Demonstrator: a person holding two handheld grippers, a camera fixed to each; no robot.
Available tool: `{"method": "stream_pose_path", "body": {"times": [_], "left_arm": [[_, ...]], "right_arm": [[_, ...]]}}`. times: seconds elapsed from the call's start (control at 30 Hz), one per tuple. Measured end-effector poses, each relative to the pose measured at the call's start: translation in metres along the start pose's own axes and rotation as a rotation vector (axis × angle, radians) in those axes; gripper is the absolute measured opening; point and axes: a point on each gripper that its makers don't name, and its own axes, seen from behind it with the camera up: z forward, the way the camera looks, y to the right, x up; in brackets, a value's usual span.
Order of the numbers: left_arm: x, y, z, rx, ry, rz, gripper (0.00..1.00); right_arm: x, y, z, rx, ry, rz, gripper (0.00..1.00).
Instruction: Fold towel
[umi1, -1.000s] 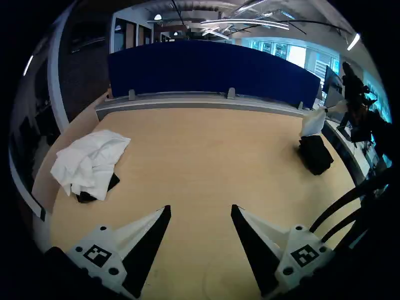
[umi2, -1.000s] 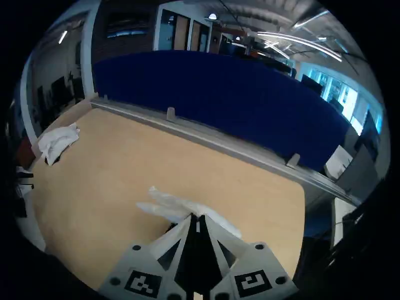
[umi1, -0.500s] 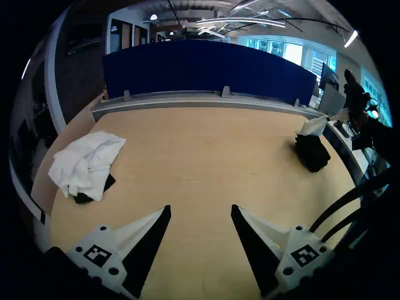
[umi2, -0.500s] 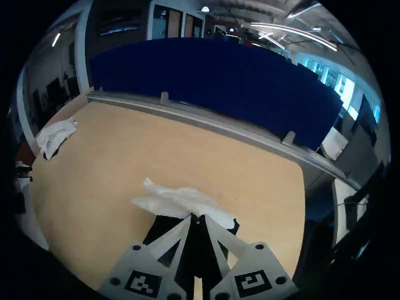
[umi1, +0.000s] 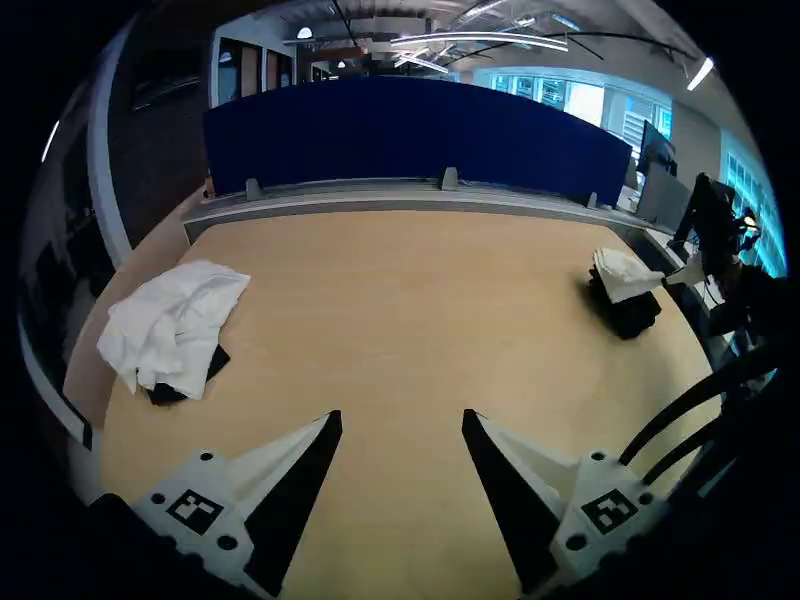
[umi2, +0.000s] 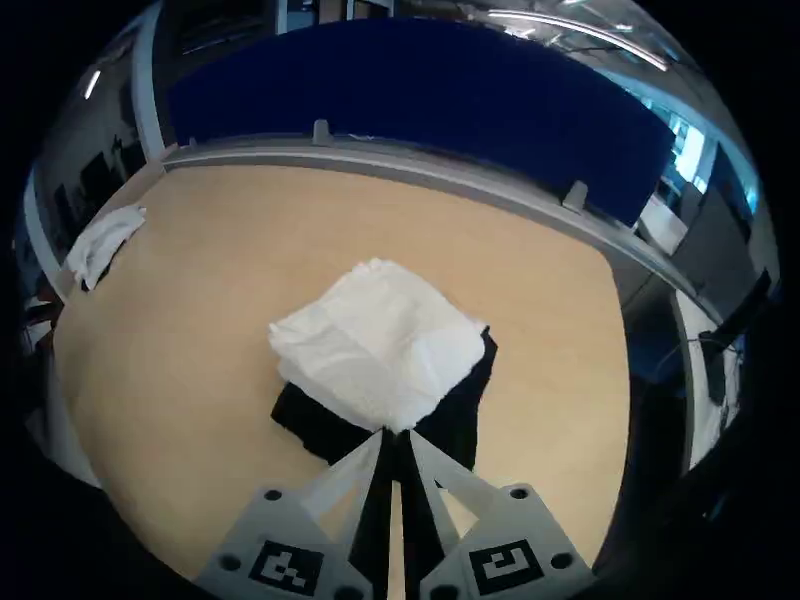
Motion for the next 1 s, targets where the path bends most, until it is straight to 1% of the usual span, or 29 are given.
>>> {"method": "stream_pose_path", "body": {"times": [0.07,0.27,0.37,0.47,0.57,0.67,0.83,0.97,1.0], "left_arm": [[0.0,0.002,0.001,-0.002,0.0,0.003,0.89],[-0.001,0.005,0.001,-0.004,-0.002,0.007,0.89],[-0.001,0.006,0.0,-0.005,-0.001,0.007,0.89],[-0.002,0.007,-0.001,-0.005,0.0,0.006,0.89],[-0.004,0.007,-0.002,-0.004,-0.003,0.004,0.89],[-0.006,0.006,-0.001,-0.003,-0.005,0.007,0.89],[-0.005,0.007,-0.003,-0.003,-0.007,0.017,0.89],[-0.004,0.009,-0.004,-0.006,-0.007,0.018,0.89],[-0.004,0.01,-0.004,-0.007,-0.007,0.019,0.89]], "right_arm": [[-0.006,0.003,0.001,-0.012,-0.006,0.002,0.04],[0.012,0.009,-0.007,-0.034,0.044,0.002,0.04],[0.017,0.012,-0.01,-0.043,0.04,-0.02,0.04],[0.006,0.015,-0.007,-0.056,0.0,-0.045,0.04],[-0.012,0.017,0.001,-0.066,-0.042,-0.046,0.04],[-0.027,0.017,0.009,-0.076,-0.066,-0.017,0.04],[-0.048,0.023,0.022,-0.108,-0.098,0.061,0.04],[-0.059,0.024,0.029,-0.126,-0.108,0.114,0.04],[-0.061,0.025,0.03,-0.13,-0.111,0.118,0.04]]}}
